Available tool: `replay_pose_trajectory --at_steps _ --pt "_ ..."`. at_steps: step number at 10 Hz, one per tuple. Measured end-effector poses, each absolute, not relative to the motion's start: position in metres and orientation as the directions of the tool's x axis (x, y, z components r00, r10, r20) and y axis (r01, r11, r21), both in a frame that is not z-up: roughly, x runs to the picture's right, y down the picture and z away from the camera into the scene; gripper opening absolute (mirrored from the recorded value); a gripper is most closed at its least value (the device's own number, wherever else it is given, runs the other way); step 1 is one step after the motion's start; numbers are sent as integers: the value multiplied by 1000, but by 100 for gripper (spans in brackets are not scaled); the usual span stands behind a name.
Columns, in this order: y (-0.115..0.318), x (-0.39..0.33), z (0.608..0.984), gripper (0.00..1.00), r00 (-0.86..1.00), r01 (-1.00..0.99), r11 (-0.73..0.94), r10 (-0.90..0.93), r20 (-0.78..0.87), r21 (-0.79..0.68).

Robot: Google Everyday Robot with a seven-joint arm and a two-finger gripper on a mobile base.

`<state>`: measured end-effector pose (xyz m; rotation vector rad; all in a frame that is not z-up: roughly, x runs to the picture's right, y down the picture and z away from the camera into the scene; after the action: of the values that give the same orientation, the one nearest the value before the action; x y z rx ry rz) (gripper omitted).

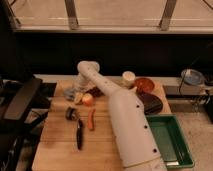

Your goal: Wipe tray with towel

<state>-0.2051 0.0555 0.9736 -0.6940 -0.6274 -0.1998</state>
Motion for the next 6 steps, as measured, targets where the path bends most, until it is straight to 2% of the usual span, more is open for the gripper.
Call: replay_pose_trajectory --at_steps 3,5,6 --pt "56 -206 973 14 799 378 758 24 601 -532" --pt "55 -207 974 0 799 377 761 22 601 -529" --pt "56 -207 973 0 799 378 760 21 601 -529"
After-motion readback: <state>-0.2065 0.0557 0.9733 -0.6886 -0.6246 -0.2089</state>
